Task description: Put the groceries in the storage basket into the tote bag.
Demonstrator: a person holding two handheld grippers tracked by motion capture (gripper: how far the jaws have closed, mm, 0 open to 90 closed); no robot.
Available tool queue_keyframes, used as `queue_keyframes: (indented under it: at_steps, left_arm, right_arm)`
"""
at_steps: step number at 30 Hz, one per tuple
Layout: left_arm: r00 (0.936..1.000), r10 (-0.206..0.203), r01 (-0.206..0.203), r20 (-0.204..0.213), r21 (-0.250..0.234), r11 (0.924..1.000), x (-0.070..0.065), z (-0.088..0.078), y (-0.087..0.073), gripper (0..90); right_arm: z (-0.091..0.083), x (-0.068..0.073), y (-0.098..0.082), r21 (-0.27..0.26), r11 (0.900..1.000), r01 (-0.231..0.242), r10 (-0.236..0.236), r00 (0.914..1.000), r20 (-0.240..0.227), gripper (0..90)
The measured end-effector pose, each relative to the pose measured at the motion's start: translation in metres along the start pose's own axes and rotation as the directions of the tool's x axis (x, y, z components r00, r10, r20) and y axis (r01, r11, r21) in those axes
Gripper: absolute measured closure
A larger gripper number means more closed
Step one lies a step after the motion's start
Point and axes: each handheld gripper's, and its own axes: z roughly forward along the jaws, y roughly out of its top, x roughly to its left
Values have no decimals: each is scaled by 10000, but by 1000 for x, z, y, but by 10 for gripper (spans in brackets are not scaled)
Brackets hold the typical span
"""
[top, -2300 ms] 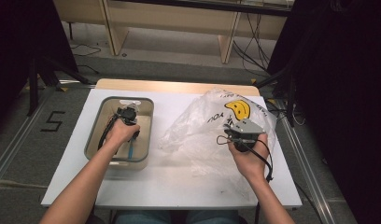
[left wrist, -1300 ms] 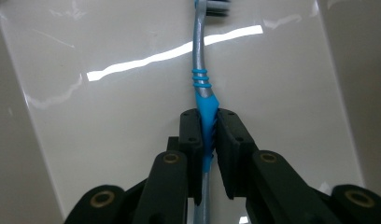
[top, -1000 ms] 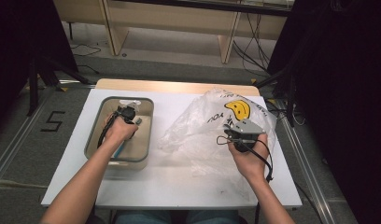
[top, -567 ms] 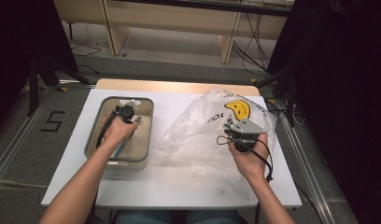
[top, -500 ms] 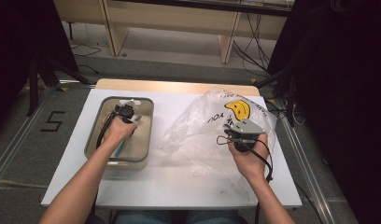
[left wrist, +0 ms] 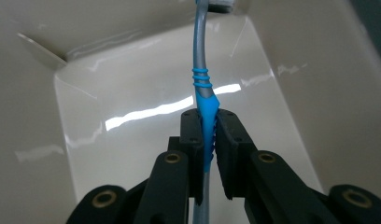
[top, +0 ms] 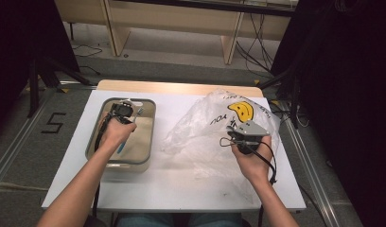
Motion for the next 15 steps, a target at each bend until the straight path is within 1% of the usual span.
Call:
queue_keyframes:
  at_steps: [4, 6, 9, 10, 12, 15]
  left_arm:
    - [10000, 92, -90, 33, -497, 9987, 1, -8, -2, 812]
    - [9999, 170, -167, 27, -749, 9971, 0, -11, -4, 812]
    - [9998, 186, -174, 97, -1104, 9937, 0, -18, -6, 812]
    - [9997, 201, -181, 149, -1234, 9922, 0, -20, -6, 812]
    - [9996, 253, -230, 127, -1526, 9880, -1, -24, -6, 812]
    - [9994, 311, -273, 163, -1940, 9806, -3, -31, -8, 812]
  right_arm:
    - [0, 1, 0, 1, 10000, 3, -3, 10000, -17, 900]
    - [1, 1, 0, -4, 10000, 17, -17, 10000, -13, 900]
    - [1, 1, 0, -3, 10000, 0, 0, 10000, -13, 900]
    - [1, 1, 0, 6, 10000, -6, 6, 10000, -19, 900]
    - [1, 1, 0, 0, 10000, -5, 5, 10000, -6, 900]
    - [1, 1, 0, -17, 10000, 11, -11, 10000, -5, 900]
